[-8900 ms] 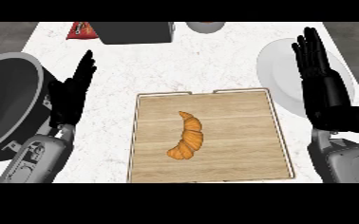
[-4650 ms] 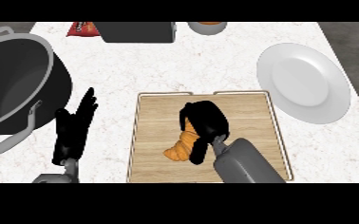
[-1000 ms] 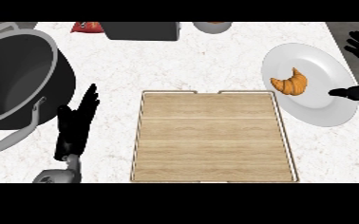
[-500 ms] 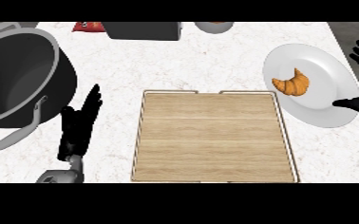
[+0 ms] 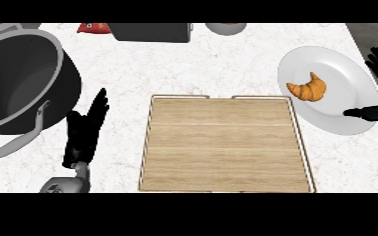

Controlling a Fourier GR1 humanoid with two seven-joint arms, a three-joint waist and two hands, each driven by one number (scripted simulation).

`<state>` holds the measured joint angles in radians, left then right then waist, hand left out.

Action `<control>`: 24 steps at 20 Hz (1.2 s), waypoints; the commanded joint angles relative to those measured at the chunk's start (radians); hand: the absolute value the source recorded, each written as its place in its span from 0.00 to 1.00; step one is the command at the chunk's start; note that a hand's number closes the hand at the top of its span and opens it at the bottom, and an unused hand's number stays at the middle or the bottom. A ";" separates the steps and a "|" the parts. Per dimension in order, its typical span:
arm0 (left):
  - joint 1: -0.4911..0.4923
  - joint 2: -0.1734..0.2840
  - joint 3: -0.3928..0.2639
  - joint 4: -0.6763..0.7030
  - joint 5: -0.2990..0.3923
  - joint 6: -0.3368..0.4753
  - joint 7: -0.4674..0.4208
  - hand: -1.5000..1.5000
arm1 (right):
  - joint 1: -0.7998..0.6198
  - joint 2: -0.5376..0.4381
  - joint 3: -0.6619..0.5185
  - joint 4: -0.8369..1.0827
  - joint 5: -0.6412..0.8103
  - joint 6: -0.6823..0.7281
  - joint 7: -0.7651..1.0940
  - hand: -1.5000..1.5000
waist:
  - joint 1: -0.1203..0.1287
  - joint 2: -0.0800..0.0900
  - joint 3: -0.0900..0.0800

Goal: Pick the croissant from the tray and place it in the plate

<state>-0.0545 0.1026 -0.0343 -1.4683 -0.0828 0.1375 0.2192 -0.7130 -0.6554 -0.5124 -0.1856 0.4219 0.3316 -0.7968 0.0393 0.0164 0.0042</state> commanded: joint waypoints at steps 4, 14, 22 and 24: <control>-0.014 -0.005 0.017 0.026 -0.008 0.014 -0.013 0.50 | 0.013 0.020 0.003 0.026 0.001 -0.044 -0.034 0.00 | 0.001 0.002 0.000; -0.034 0.003 0.012 0.028 -0.004 -0.014 0.002 0.50 | 0.033 -0.051 0.009 0.044 0.018 -0.068 -0.034 0.00 | 0.013 0.008 0.002; -0.063 -0.015 0.003 0.021 -0.007 -0.007 0.029 0.50 | 0.040 -0.104 -0.011 0.055 0.004 -0.075 -0.016 0.00 | 0.011 0.008 0.003; -0.012 -0.019 -0.001 0.010 -0.009 -0.003 -0.006 0.50 | 0.069 -0.110 -0.024 0.062 -0.009 -0.066 -0.039 0.00 | 0.012 0.006 0.003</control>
<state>-0.0759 0.0924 -0.0288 -1.4453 -0.0902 0.1303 0.2154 -0.6566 -0.7417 -0.5213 -0.1324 0.4258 0.2570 -0.8339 0.0502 0.0224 0.0067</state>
